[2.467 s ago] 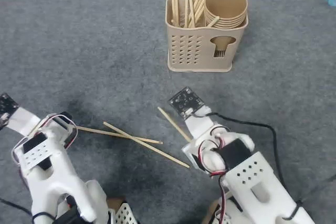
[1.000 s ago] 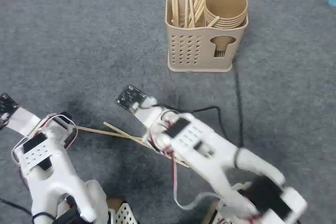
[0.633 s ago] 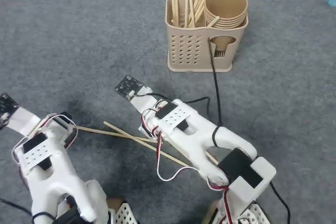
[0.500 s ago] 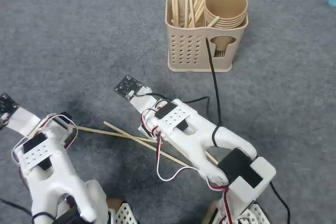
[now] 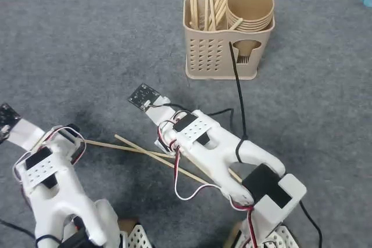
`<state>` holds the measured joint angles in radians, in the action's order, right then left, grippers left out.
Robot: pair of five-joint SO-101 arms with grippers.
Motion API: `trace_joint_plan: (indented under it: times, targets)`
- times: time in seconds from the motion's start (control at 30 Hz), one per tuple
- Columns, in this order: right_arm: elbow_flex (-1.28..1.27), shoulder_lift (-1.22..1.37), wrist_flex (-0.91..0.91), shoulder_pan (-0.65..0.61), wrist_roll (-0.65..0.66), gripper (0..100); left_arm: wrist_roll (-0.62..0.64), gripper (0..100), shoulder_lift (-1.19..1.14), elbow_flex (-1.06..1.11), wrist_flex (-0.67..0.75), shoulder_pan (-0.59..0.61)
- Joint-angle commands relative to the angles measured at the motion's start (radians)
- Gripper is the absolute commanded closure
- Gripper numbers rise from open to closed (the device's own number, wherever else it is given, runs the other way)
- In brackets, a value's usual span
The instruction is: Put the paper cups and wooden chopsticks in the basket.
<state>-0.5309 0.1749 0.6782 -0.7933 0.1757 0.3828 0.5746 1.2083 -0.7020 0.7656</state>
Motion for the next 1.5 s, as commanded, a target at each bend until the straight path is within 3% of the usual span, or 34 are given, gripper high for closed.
trace_joint_plan:
  times: [0.0,0.17,0.37,0.63,0.97,1.1,1.2,1.47]
  targets:
    - [0.037,-0.001,0.033,0.012,0.011,98.7,-0.006,73,0.008,-0.039,0.023,0.006]
    - [0.112,-0.159,0.225,0.028,0.002,99.1,-0.006,73,0.008,-0.039,0.023,0.006]
    - [0.183,-0.593,0.394,0.031,0.000,99.1,-0.006,73,0.008,-0.039,0.025,0.006]
    - [0.216,-1.125,0.352,0.045,0.000,99.1,-0.006,73,0.008,-0.039,0.026,0.006]
    - [-0.100,-1.492,0.140,0.303,-0.104,99.1,-0.006,73,0.008,-0.038,0.021,0.006]
    - [-0.293,-1.558,0.107,0.308,-0.103,99.1,-0.006,73,0.008,-0.038,0.021,0.006]
    - [-0.417,-1.535,0.145,0.223,-0.103,98.5,-0.003,73,0.008,-0.038,0.021,0.006]
    - [-0.468,-1.224,0.074,0.038,-0.109,85.4,0.064,73,0.011,-0.047,0.028,0.071]
